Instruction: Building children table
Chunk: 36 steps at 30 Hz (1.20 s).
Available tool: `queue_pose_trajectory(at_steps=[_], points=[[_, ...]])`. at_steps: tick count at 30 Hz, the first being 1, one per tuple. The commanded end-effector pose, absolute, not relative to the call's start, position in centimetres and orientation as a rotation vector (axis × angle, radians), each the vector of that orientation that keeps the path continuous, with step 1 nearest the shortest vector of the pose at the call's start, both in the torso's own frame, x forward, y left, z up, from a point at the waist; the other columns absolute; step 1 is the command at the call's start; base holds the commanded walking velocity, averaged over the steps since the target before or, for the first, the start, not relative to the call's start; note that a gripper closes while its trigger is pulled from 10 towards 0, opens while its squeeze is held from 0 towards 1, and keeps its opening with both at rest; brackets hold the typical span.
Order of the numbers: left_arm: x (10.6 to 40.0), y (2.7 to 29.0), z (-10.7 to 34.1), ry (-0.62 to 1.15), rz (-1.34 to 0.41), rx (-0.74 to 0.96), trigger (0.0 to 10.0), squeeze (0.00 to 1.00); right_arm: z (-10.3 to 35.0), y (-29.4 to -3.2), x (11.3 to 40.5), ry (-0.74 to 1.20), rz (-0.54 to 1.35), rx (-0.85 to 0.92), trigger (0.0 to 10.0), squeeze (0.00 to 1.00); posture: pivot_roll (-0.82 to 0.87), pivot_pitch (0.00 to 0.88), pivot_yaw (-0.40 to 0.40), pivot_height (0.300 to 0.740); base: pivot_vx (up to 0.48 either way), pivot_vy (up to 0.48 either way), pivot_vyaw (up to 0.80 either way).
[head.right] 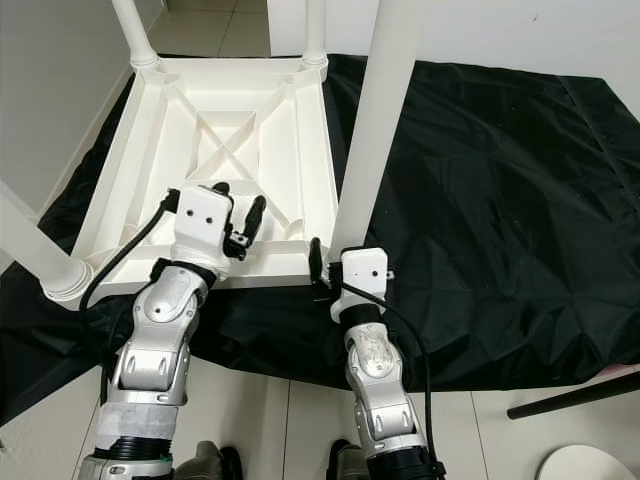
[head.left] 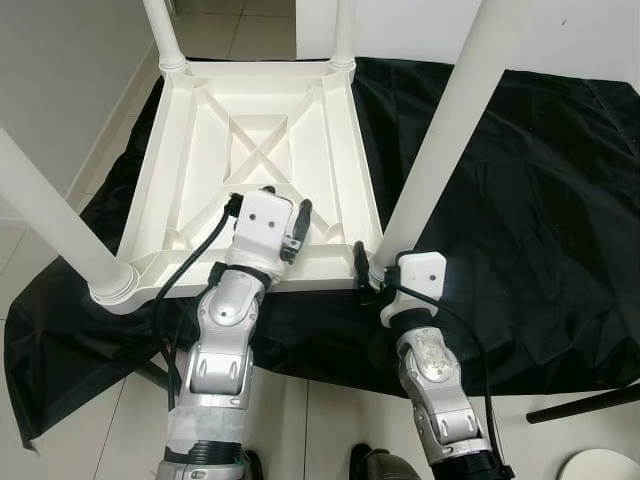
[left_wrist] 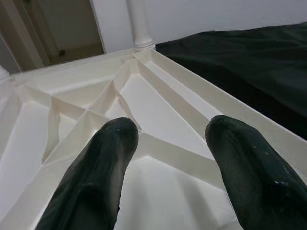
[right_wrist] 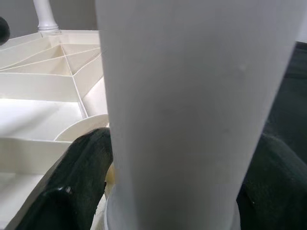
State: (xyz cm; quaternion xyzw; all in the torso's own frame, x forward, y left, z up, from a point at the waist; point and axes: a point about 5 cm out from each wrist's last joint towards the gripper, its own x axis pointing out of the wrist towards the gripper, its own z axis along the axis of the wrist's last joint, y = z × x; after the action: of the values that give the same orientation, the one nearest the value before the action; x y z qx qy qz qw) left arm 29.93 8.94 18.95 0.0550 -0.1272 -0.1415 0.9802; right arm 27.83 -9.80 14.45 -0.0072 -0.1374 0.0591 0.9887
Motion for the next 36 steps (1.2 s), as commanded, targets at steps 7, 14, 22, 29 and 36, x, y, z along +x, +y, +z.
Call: queue_pose_trajectory(at_steps=[7, 14, 22, 29, 36], points=[[27.9, 8.2, 14.9, -0.111, -0.216, 0.024, 10.0, 0.00, 14.2, -9.5, 27.9, -0.269, 0.132, -0.013, 10.0, 0.00, -0.02, 0.146, 0.011, 0.740, 0.000, 0.000, 0.00], [27.7, 8.0, 14.7, -0.109, -0.228, 0.029, 10.0, 0.00, 14.2, -9.6, 27.9, -0.268, 0.128, -0.015, 10.0, 0.00, -0.04, 0.148, 0.016, 0.740, 0.000, 0.000, 0.00], [27.6, 7.9, 14.6, -0.105, -0.217, 0.034, 10.0, 0.00, 14.5, -10.0, 27.8, -0.279, 0.131, -0.028, 10.0, 0.00, -0.05, 0.162, -0.004, 0.740, 0.000, 0.000, 0.00], [27.3, 8.4, 14.5, -0.097, -0.198, 0.064, 10.0, 0.00, 14.7, -10.0, 27.8, -0.285, 0.139, -0.033, 10.0, 0.00, -0.05, 0.166, -0.013, 0.740, 0.000, 0.000, 0.00], [27.0, 8.8, 14.1, -0.083, -0.176, 0.059, 10.0, 0.00, 14.8, -10.3, 27.8, -0.285, 0.132, -0.037, 10.0, 0.00, -0.05, 0.177, -0.009, 0.740, 0.000, 0.000, 0.00]])
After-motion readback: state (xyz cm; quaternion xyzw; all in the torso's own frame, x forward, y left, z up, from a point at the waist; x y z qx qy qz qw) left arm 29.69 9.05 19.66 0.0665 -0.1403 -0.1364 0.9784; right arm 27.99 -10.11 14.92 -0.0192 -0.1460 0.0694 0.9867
